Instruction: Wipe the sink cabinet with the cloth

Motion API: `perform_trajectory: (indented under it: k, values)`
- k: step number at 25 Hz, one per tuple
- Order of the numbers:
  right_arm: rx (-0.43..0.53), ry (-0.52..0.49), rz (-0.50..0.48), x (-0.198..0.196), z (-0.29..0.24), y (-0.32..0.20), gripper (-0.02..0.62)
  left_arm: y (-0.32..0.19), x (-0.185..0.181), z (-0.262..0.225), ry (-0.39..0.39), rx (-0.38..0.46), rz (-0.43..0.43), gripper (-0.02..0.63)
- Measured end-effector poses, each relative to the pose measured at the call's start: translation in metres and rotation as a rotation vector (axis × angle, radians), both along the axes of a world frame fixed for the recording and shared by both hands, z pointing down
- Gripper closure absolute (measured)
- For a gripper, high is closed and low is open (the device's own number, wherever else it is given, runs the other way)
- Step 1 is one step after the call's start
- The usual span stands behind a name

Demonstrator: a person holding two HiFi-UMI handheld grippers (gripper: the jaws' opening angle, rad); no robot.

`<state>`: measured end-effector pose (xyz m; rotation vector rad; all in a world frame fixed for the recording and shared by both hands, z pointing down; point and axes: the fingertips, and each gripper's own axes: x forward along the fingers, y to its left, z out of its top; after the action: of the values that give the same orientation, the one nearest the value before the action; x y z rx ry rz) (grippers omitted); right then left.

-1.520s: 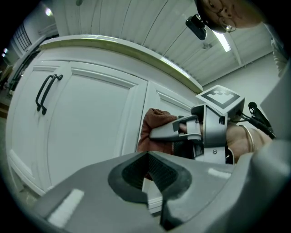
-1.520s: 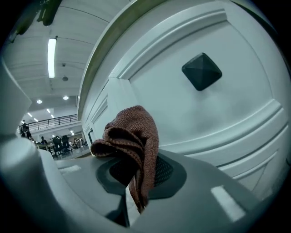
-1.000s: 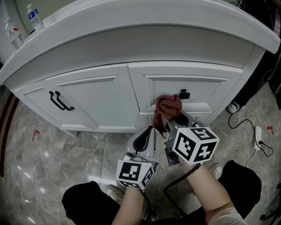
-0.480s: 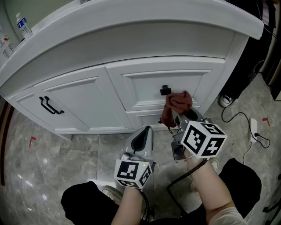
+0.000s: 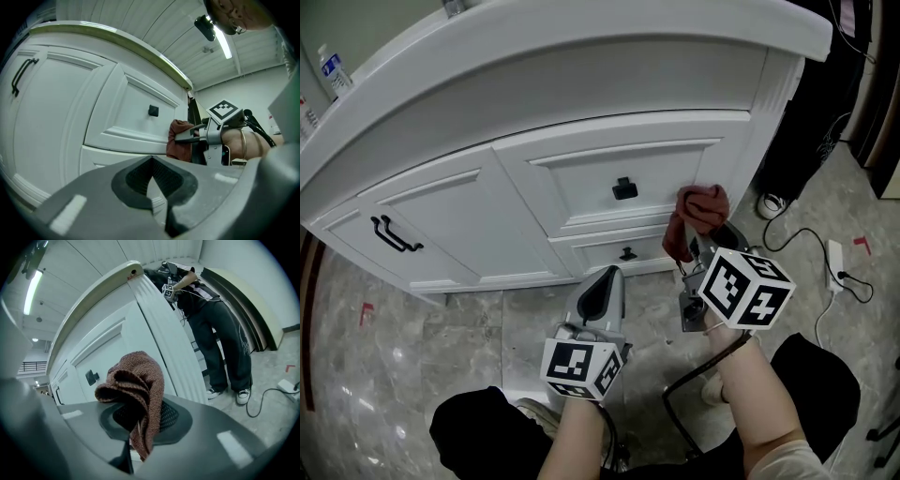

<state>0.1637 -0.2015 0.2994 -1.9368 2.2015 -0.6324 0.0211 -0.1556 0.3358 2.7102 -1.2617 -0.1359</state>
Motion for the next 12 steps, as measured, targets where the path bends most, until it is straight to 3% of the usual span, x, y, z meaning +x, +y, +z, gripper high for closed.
perform_trajectory:
  k: [8, 12]
  values:
    - [-0.036, 0.017, 0.128, 0.043, 0.018, 0.013, 0.515, 0.001, 0.012, 0.007, 0.029, -0.008, 0.012, 0.606]
    - [-0.031, 0.003, 0.118, 0.038, 0.027, 0.020, 0.515, 0.003, 0.008, 0.019, 0.044, -0.036, 0.003, 0.606]
